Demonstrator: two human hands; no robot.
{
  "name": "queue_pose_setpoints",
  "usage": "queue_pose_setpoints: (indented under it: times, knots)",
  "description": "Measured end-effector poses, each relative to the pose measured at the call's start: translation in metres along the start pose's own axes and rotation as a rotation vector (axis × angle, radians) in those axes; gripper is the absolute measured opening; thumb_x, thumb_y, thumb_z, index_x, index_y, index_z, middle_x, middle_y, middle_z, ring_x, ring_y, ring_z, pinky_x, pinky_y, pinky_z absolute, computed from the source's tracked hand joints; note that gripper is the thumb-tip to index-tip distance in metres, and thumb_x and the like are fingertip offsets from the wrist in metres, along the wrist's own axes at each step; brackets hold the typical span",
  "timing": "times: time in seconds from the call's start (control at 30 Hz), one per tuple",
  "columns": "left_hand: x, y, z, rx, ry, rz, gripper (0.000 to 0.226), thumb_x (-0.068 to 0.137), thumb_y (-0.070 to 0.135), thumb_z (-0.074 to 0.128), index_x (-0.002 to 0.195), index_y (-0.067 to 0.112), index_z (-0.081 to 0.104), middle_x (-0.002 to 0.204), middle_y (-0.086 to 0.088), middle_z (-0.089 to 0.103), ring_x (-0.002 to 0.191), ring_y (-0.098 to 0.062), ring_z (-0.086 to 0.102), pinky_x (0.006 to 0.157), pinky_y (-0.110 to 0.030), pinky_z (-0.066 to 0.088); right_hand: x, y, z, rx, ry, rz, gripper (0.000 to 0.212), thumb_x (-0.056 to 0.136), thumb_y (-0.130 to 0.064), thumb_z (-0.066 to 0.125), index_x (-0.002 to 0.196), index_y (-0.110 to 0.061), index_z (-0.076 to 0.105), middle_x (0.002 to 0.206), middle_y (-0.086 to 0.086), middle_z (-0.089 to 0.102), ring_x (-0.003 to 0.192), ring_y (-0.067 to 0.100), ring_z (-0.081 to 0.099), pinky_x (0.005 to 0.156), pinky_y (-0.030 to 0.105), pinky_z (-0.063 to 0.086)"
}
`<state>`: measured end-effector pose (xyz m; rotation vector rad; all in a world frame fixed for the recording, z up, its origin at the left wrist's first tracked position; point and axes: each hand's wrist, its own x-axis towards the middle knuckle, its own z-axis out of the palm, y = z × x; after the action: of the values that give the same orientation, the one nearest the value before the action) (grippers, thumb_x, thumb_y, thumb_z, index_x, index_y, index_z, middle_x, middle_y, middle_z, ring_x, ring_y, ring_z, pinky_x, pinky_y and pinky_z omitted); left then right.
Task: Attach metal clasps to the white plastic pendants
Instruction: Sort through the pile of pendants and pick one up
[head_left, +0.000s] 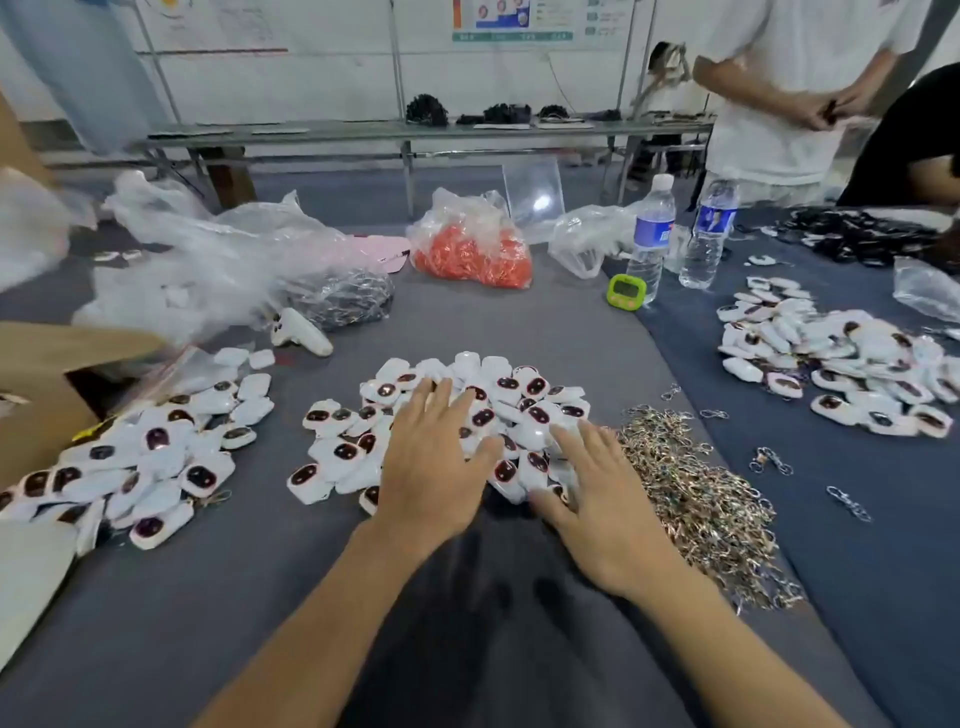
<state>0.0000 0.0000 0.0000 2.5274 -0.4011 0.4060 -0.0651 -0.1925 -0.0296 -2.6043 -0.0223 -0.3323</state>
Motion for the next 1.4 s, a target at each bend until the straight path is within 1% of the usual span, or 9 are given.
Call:
queue_pose_setpoints:
  times: [0.1,0.23,0.37,0.63,0.93,1.03,1.2,1.3,1.4]
  knots:
    - [0.002,0.0,0.021,0.14,-0.036,0.065,0.072,0.092,0.062,0.032,0.153,0.025,0.04,0.165,0.002,0.025,0.154,-0.016,0.007,0.124,-0.035,-0.001,0.013,-0.009,0.024,-0.069,-0.014,-0.021,0.07,0.096,-0.064,0.039,0.157,-0.032,0.026,0.169,0.0,0.02,0.156,0.021,0.008,0.123,0.038,0.013]
    - [0.007,-0.015,0.04,0.198,-0.058,0.07,0.068,0.097,0.06,0.028,0.157,0.028,0.031,0.166,0.003,0.024,0.154,-0.015,0.012,0.126,-0.04,0.005,0.037,-0.01,0.04,-0.134,-0.009,-0.018,0.069,0.097,-0.055,0.037,0.16,-0.036,0.018,0.172,0.0,0.012,0.158,0.023,0.006,0.124,0.042,0.015]
    - [0.022,-0.026,0.051,0.162,-0.051,0.041,0.069,0.096,0.06,0.024,0.157,0.028,0.028,0.164,0.005,0.028,0.152,-0.012,0.018,0.125,-0.04,0.014,0.061,-0.01,0.047,-0.17,-0.001,-0.033,0.066,0.094,-0.053,0.037,0.157,-0.032,0.028,0.166,0.0,0.028,0.154,0.023,0.019,0.121,0.043,0.025]
    - [0.06,-0.028,0.068,0.153,0.043,0.006,0.061,0.1,0.052,0.041,0.152,0.021,0.038,0.153,0.0,0.044,0.141,-0.019,0.038,0.118,-0.038,0.025,0.107,-0.001,0.05,-0.103,0.049,-0.018,0.057,0.096,-0.039,0.051,0.152,-0.027,0.043,0.151,-0.001,0.046,0.149,0.022,0.032,0.115,0.045,0.032]
    - [0.083,-0.021,0.077,0.156,0.013,0.02,0.056,0.103,0.046,0.043,0.154,0.024,0.036,0.156,-0.003,0.041,0.143,-0.021,0.036,0.119,-0.041,0.023,0.127,0.012,0.05,-0.069,0.126,0.001,0.046,0.098,-0.035,0.057,0.141,-0.02,0.056,0.14,0.001,0.056,0.136,0.025,0.044,0.107,0.047,0.04]
    - [0.084,-0.02,0.078,0.142,0.022,0.027,0.057,0.102,0.044,0.045,0.154,0.023,0.036,0.154,-0.002,0.043,0.142,-0.021,0.037,0.119,-0.041,0.024,0.127,0.009,0.048,-0.012,0.152,0.007,0.05,0.092,-0.031,0.06,0.14,-0.018,0.055,0.144,0.004,0.055,0.14,0.027,0.042,0.114,0.044,0.036]
    - [0.081,-0.02,0.069,0.031,0.152,0.111,0.049,0.09,0.03,0.068,0.137,0.016,0.06,0.14,-0.002,0.059,0.132,-0.023,0.049,0.115,-0.038,0.032,0.109,-0.003,0.039,0.139,0.344,-0.042,0.052,0.079,-0.021,0.067,0.131,-0.018,0.062,0.144,0.001,0.057,0.142,0.027,0.04,0.12,0.038,0.03]
    - [0.079,-0.021,0.067,-0.015,0.088,0.119,0.041,0.091,0.027,0.07,0.131,0.021,0.067,0.138,0.001,0.062,0.13,-0.021,0.053,0.114,-0.036,0.034,0.093,0.003,0.022,0.191,0.43,0.105,0.053,0.08,-0.025,0.061,0.132,-0.029,0.062,0.137,0.001,0.058,0.136,0.024,0.043,0.116,0.038,0.033]
    - [0.076,-0.018,0.067,-0.028,0.022,0.108,0.046,0.095,0.031,0.065,0.14,0.024,0.06,0.147,0.002,0.055,0.135,-0.018,0.048,0.117,-0.035,0.03,0.083,0.025,-0.004,-0.044,0.493,0.345,0.05,0.083,-0.026,0.058,0.132,-0.029,0.062,0.133,0.012,0.061,0.133,0.03,0.045,0.113,0.043,0.029]
